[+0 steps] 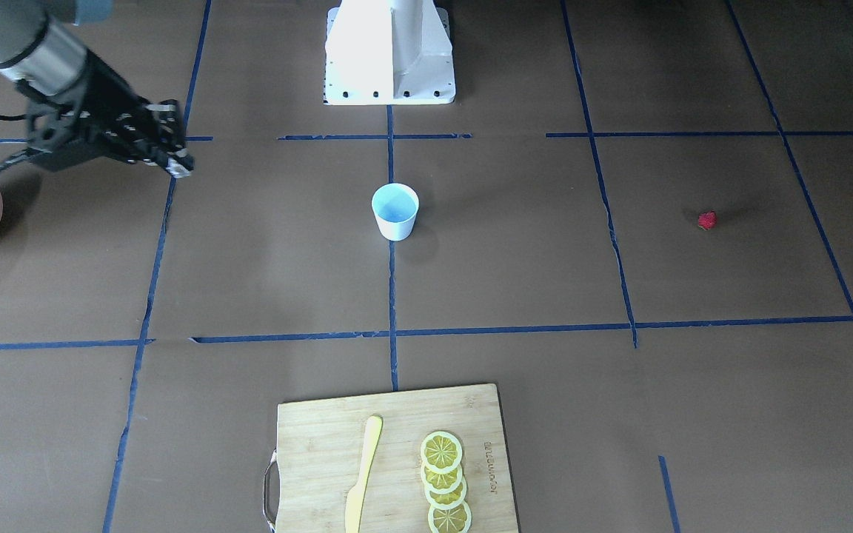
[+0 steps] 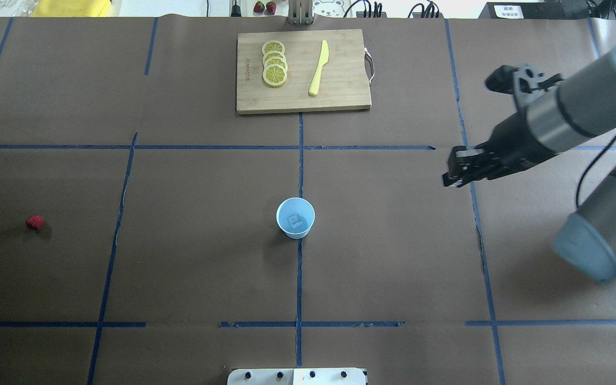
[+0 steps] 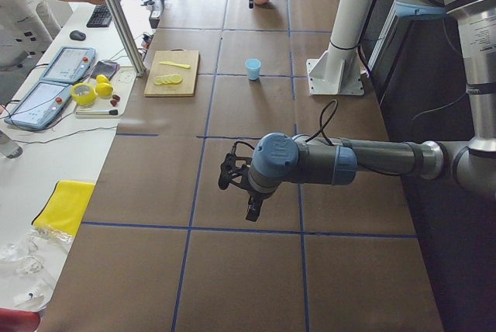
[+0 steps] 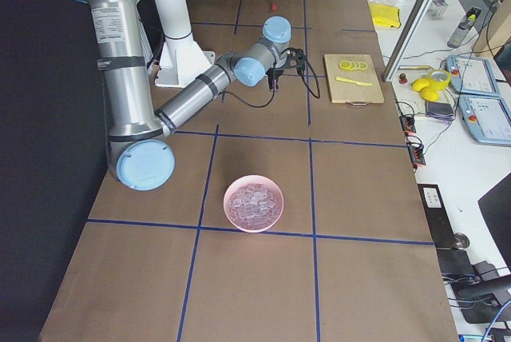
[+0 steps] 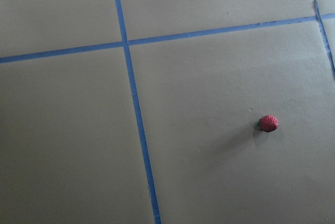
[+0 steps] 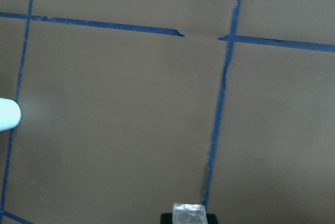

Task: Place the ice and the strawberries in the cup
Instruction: 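Carry the ice with the right gripper over the light-blue cup and release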

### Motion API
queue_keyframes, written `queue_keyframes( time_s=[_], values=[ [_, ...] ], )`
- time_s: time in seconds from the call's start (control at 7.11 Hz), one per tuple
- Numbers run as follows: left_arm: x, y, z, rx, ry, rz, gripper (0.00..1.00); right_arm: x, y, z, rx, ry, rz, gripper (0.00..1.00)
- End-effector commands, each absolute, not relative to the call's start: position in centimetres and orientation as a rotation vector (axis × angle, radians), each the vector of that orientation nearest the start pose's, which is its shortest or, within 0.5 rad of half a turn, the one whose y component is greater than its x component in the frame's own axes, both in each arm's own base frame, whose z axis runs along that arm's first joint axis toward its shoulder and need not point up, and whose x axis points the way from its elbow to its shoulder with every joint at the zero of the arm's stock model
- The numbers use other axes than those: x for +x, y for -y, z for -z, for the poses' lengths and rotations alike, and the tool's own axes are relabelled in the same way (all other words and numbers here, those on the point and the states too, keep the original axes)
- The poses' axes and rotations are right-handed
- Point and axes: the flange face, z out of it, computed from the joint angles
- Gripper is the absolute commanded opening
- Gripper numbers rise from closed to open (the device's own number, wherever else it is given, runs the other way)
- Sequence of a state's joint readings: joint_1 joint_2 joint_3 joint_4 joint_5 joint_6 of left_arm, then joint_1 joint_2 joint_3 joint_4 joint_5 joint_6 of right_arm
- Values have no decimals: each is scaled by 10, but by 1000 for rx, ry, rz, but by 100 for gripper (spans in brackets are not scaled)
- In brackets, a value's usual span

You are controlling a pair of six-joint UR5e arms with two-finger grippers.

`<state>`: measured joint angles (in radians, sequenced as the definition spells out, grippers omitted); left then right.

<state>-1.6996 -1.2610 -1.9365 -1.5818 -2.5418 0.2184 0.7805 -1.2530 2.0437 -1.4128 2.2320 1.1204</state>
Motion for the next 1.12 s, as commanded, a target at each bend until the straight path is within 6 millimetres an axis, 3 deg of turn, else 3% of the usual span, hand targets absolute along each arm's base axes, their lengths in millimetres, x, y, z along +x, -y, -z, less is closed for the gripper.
queue_keyframes(
  time_s=[0.0, 0.14, 0.42, 0.84, 0.98],
  values=[
    [-98, 356, -594, 229, -946, -116, 100, -466, 410, -170, 25, 1096, -146, 0],
    [-98, 356, -594, 231, -945, -117, 100, -500, 410, -151, 9, 1094, -161, 1],
    [-98, 356, -595, 228, -946, -115, 100, -556, 396, -137, 21, 1059, -219, 4],
    [-98, 356, -594, 231, -945, -117, 100, -558, 396, -156, 19, 1031, -214, 46],
    [-98, 356, -594, 229, -946, -116, 100, -559, 396, -157, 18, 1027, -215, 52]
  ],
)
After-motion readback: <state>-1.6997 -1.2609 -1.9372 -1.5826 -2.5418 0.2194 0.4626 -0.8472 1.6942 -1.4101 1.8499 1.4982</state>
